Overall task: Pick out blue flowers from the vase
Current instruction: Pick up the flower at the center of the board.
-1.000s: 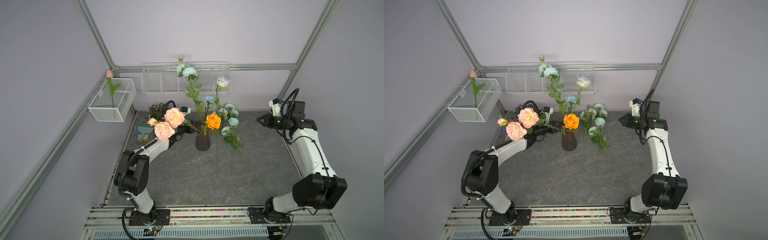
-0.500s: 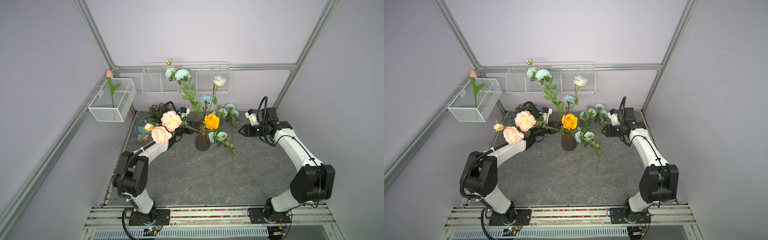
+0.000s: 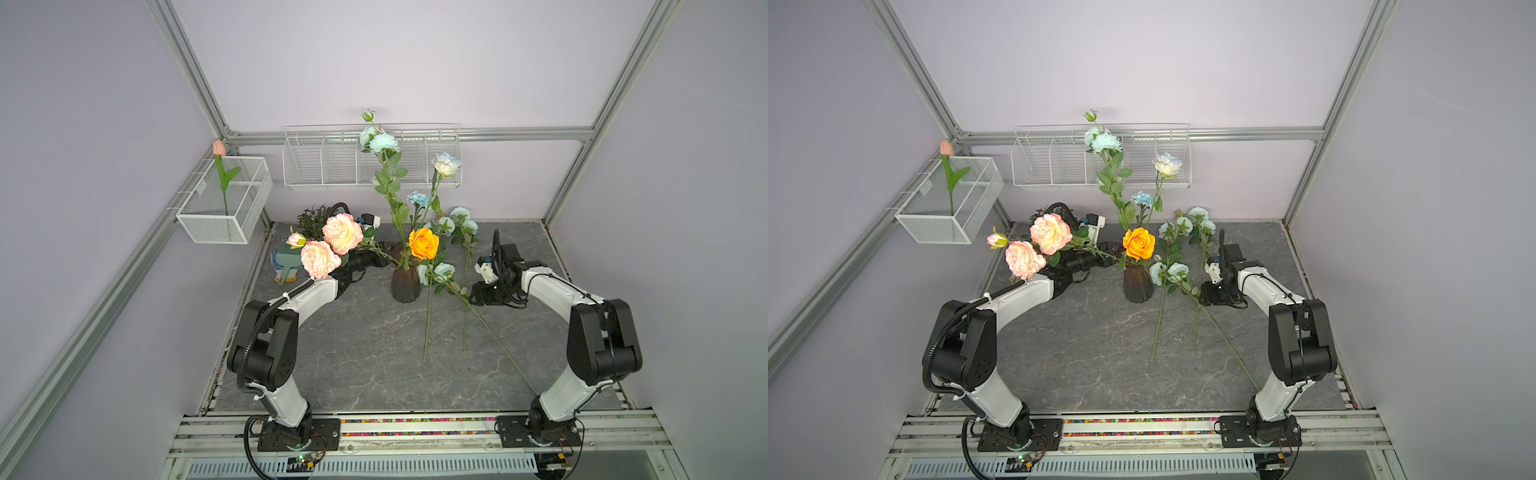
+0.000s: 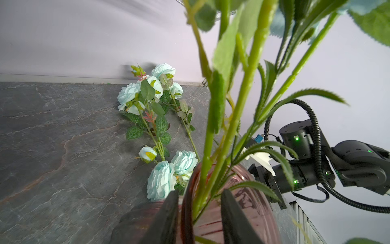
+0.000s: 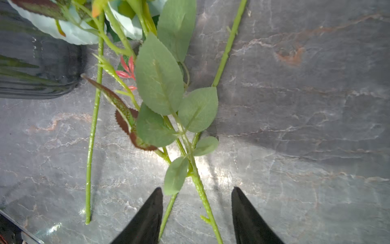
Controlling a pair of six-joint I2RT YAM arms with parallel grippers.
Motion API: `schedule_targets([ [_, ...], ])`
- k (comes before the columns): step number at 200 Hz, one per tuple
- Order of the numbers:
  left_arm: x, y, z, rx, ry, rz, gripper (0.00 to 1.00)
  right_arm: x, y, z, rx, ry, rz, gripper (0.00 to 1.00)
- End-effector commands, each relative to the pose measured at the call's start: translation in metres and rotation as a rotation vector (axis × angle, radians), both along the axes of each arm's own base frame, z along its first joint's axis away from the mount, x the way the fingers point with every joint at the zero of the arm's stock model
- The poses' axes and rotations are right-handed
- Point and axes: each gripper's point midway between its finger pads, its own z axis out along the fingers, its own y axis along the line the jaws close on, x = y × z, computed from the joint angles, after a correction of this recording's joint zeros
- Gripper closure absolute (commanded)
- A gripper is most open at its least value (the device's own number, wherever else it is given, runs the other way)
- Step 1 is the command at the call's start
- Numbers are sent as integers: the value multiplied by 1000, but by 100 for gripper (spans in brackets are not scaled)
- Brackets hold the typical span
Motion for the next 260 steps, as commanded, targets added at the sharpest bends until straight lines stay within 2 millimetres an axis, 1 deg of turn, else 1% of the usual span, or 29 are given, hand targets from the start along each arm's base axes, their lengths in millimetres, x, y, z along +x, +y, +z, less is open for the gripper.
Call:
schedule_targets([
  [1, -2, 2, -33, 64, 85, 5, 64, -4, 1, -8, 7, 4, -17, 46],
  [31, -2, 2, -29, 62, 79, 3, 64, -16, 3, -16, 9, 40, -15, 46],
  [50, -2, 1, -28, 61, 76, 1, 64, -22, 1, -23, 3, 60, -25, 46],
  [78, -3, 0, -28, 65, 77, -3, 64, -27, -2, -31, -11, 70, -39, 48],
  [80, -3, -1, -27, 65, 75, -3, 64, -29, 4, -31, -14, 69, -19, 48],
  [83, -3, 0, -28, 66, 76, -2, 64, -30, 5, -32, -18, 70, -14, 48],
  [101, -3, -1, -27, 68, 76, -5, 64, -29, 3, -35, -46, 67, -15, 49],
  [143, -3, -1, -27, 73, 75, -2, 64, -27, 0, -37, -118, 44, -18, 56],
  [180, -4, 0, -27, 75, 76, -1, 64, -29, -9, -48, -193, 54, -32, 63],
  [199, -4, 0, -28, 78, 77, 0, 64, -30, -8, -50, -198, 51, -32, 65],
  [238, -4, 1, -28, 81, 76, 3, 64, -32, -2, -46, -208, 26, -16, 70],
  [260, -3, 0, -28, 80, 75, 3, 64, -31, 0, -44, -209, 12, -15, 76],
])
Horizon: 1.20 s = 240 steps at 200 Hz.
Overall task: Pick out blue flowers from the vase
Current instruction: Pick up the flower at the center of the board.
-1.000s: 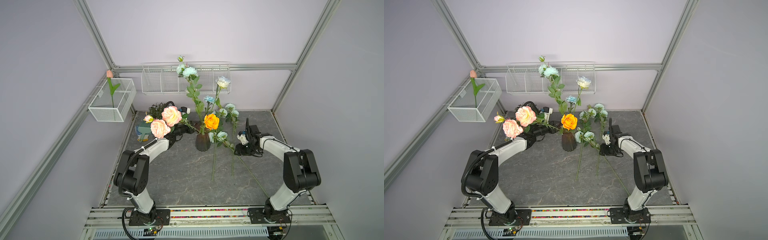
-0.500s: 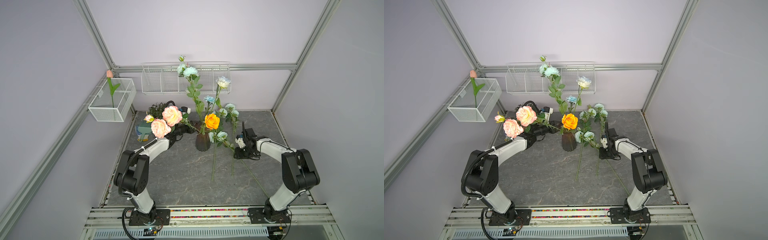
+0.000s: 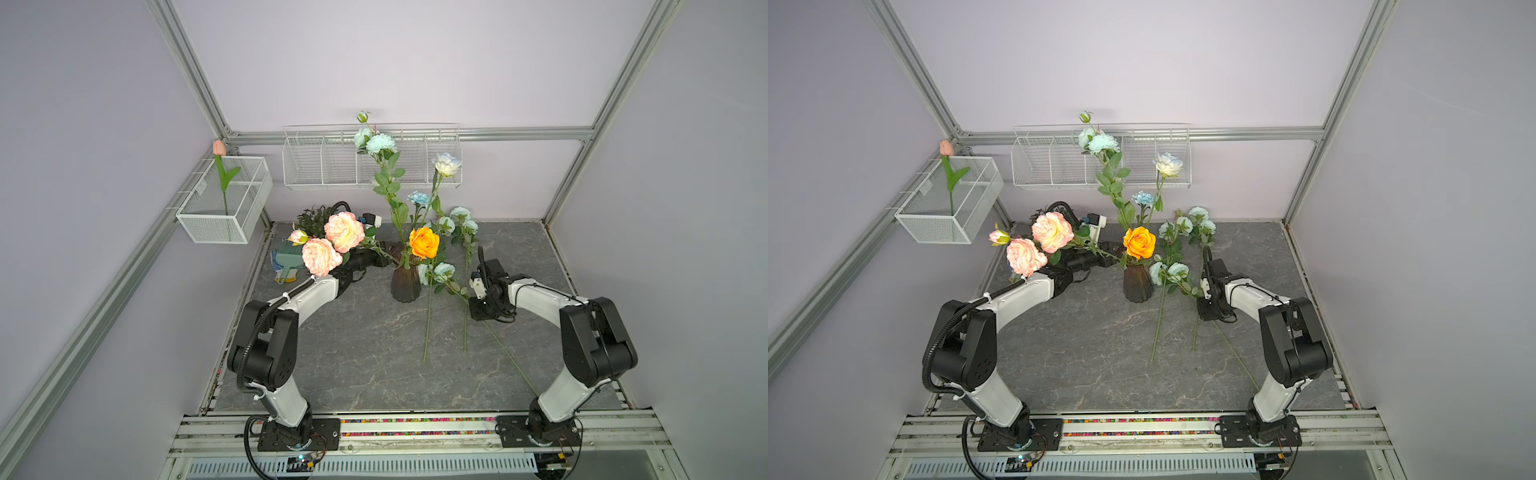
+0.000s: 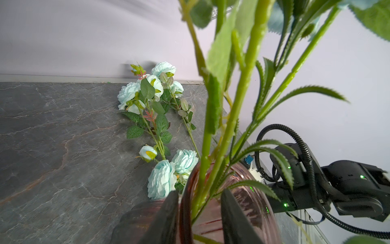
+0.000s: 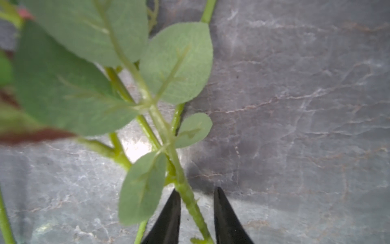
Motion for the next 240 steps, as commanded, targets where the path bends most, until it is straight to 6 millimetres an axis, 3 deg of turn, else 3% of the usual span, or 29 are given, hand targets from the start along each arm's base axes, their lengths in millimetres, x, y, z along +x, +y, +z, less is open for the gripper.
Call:
schedule_targets([
  [1, -2, 3, -27, 62, 77, 12, 64, -3, 0, -2, -15, -14, -3, 77],
  [67, -4, 5, -27, 67, 74, 14, 64, 4, 0, -11, -37, -18, -20, 91],
  [92, -5, 6, -26, 71, 72, 19, 64, 5, 6, -4, -2, -30, -7, 93],
  [130, -4, 6, -24, 71, 69, 21, 64, 10, 12, 28, 28, -103, 47, 93],
  [190, -4, 5, -25, 66, 68, 21, 64, 12, 8, 112, 59, -287, 71, 93],
  [215, -3, 5, -25, 61, 69, 21, 64, 21, 0, 140, 77, -361, 35, 93],
  [240, -4, 6, -23, 62, 64, 21, 64, 33, -21, 147, 72, -368, -46, 93],
])
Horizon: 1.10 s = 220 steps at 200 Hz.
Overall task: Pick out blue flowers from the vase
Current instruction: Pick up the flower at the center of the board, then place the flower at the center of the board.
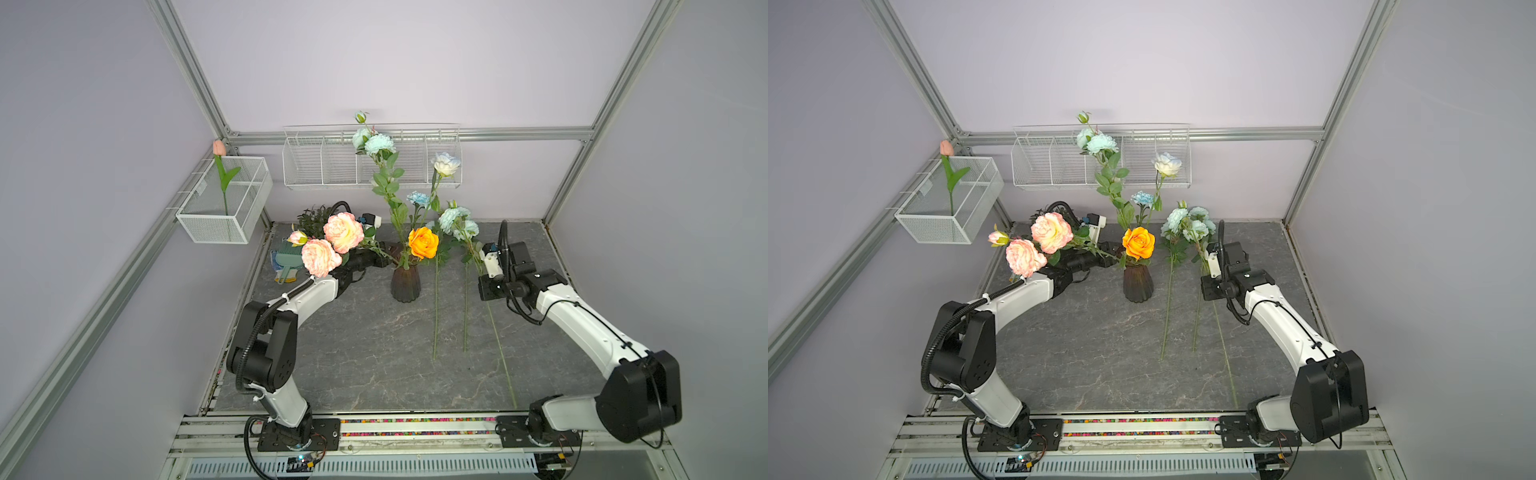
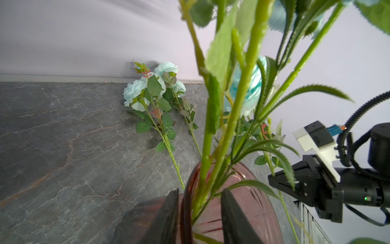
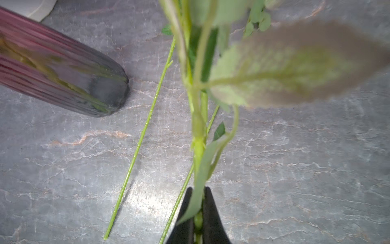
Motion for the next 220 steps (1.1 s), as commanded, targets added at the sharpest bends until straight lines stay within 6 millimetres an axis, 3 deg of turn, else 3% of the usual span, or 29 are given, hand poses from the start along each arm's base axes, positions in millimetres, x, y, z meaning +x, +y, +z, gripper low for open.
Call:
schedule_targets([
  [1, -5, 3, -23, 51, 64, 7, 64, 5, -19, 4, -2, 14, -57, 93],
  [31, -7, 6, -22, 66, 60, 11, 64, 25, -50, 13, 83, -34, -184, 93],
  [68, -8, 5, -20, 59, 61, 9, 64, 68, -65, 9, 162, -50, -247, 93],
  [98, -10, 8, -15, 68, 49, 13, 64, 105, -76, -12, 249, -38, -287, 93],
  [130, -12, 10, -10, 74, 44, 17, 64, 132, -86, -39, 285, -4, -328, 93],
  [170, -13, 11, -9, 75, 43, 20, 64, 150, -79, -74, 305, 87, -289, 93],
  [220, -12, 10, -7, 73, 43, 19, 64, 154, -76, -110, 299, 170, -269, 93],
])
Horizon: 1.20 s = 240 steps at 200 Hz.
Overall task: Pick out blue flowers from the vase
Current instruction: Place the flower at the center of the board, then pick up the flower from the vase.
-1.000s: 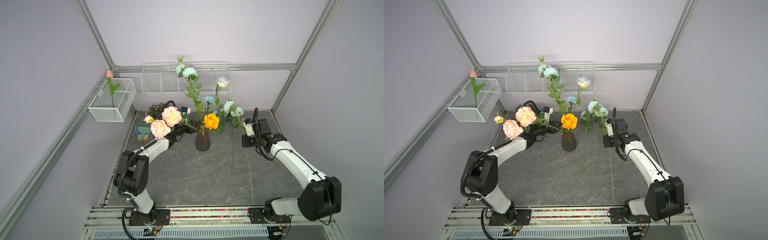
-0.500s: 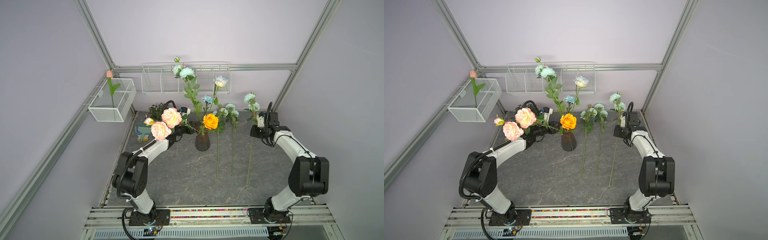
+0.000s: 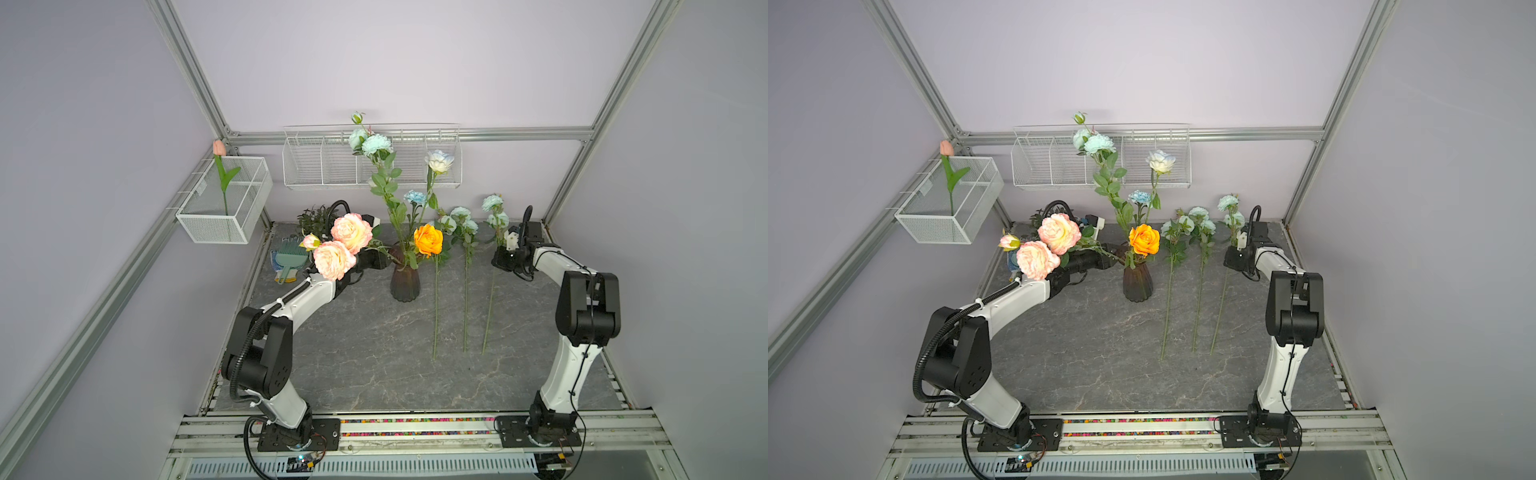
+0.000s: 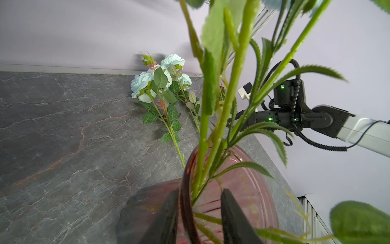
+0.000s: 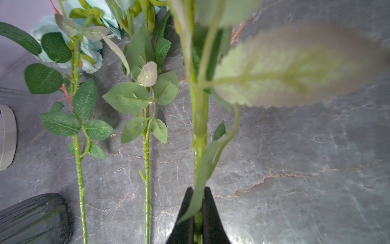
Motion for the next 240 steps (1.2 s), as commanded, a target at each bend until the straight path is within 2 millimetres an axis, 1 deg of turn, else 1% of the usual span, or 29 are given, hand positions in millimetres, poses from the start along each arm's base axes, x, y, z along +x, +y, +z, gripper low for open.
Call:
schedule_targets([
  [1, -4, 3, -8, 31, 20, 2, 64, 0, 5, -6, 17, 16, 35, 93],
  [18, -4, 3, -7, 33, 17, 1, 64, 2, 5, -12, 15, 27, 37, 92],
  [39, -3, 3, -8, 33, 20, 1, 64, 4, 9, -19, 18, 54, 57, 89],
  [70, -2, 3, -8, 37, 19, 1, 64, 5, 14, -18, 8, 52, 78, 82],
  [77, -2, 2, -8, 37, 20, -1, 64, 5, 14, -17, 5, 50, 79, 79],
  [100, 0, 1, -8, 37, 22, -5, 64, 6, 12, -7, -12, 34, 76, 59],
  [114, 0, 0, -8, 39, 21, -7, 64, 7, 10, 5, -27, 6, 77, 52],
  [124, 1, 0, -7, 41, 20, -7, 64, 6, 8, 16, -42, -16, 73, 49],
  [143, 1, 0, -8, 43, 21, -7, 64, 3, 5, 45, -60, -70, 66, 45],
  [166, 3, 0, -12, 42, 27, -8, 64, -8, 14, 97, -89, -181, 79, 44],
  [185, 4, -2, -14, 41, 34, -13, 64, -24, 23, 141, -134, -277, 96, 43],
  [199, 5, -3, -15, 42, 31, -17, 64, -38, 34, 173, -147, -359, 128, 43],
  [219, 5, -4, -14, 28, 26, -24, 64, -63, 56, 219, -161, -490, 197, 43],
  [221, 5, -4, -14, 26, 25, -23, 64, -65, 57, 221, -160, -496, 201, 44],
  [226, 5, -5, -14, 22, 24, -24, 64, -73, 67, 235, -148, -540, 234, 44],
  [229, 5, -5, -14, 20, 24, -25, 64, -76, 70, 239, -143, -553, 244, 43],
  [240, 6, -6, -15, 15, 24, -24, 64, -91, 92, 262, -115, -616, 314, 44],
])
